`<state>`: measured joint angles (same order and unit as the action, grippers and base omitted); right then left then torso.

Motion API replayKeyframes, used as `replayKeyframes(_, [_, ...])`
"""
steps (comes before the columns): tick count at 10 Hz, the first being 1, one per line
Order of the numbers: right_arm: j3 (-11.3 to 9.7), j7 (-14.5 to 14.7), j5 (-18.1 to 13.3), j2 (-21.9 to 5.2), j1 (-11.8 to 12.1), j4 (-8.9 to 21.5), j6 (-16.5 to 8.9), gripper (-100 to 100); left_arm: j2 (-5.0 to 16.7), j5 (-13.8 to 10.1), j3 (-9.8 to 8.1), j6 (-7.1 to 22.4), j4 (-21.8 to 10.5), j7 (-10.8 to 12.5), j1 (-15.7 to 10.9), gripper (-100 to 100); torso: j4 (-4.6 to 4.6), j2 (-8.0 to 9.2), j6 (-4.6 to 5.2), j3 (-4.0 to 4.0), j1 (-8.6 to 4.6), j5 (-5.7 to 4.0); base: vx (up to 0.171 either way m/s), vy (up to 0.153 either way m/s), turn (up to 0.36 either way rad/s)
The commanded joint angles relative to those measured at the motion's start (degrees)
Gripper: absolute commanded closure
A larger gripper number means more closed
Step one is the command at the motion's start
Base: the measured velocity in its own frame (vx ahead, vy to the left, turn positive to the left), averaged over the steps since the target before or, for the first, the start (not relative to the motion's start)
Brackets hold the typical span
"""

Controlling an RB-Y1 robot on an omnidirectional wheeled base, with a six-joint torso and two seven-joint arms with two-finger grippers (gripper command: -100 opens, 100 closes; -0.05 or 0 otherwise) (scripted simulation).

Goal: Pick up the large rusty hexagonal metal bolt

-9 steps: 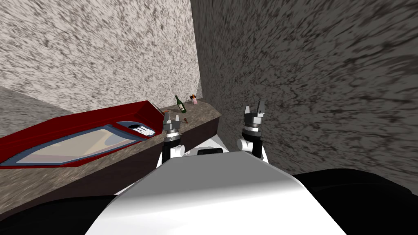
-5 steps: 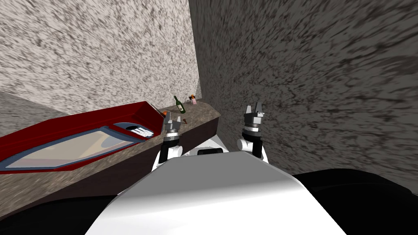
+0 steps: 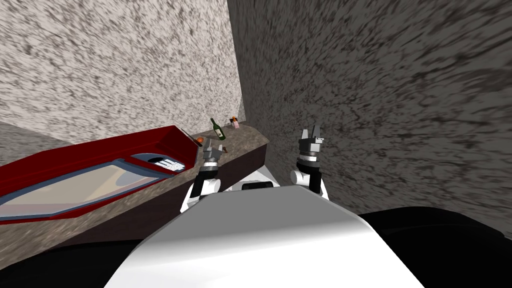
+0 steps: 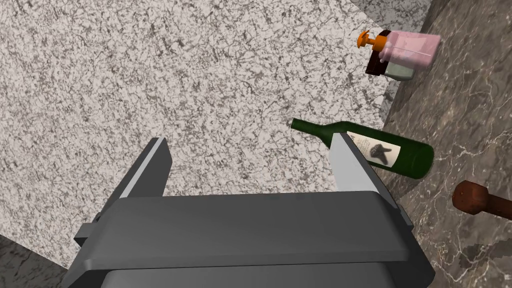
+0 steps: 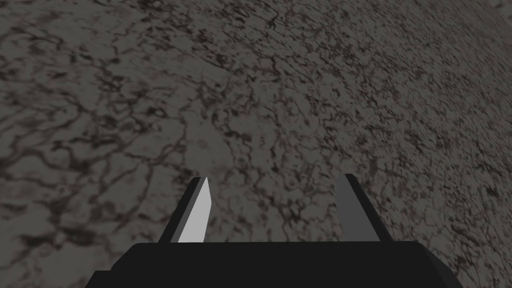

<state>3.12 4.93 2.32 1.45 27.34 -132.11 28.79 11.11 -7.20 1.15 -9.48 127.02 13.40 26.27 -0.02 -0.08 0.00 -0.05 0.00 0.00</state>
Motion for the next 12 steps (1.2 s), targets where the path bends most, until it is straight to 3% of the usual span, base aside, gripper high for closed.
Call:
replayKeyframes(1, [0.00,0.00,0.00,0.00,0.00,0.00,0.00,0,0.59,-0.53,-0.30,1.70,0.25,0.73,-0.16,-100,0.00,0.00,0.00,0.00,0.00,0.00,0.013,-0.004,-0.019])
replayKeyframes(3, [0.00,0.00,0.00,0.00,0.00,0.00,0.00,0,2.90,-2.67,-1.27,5.56,0.21,3.41,-0.65,-100,0.00,0.02,0.00,0.01,-0.02,0.00,0.018,-0.011,-0.055])
replayKeyframes(12, [0.00,0.00,0.00,0.00,0.00,0.00,0.00,0,7.43,-7.48,-3.45,17.10,0.28,9.42,-1.73,-100,0.00,0.00,0.00,0.00,-0.01,0.00,0.017,-0.004,-0.038])
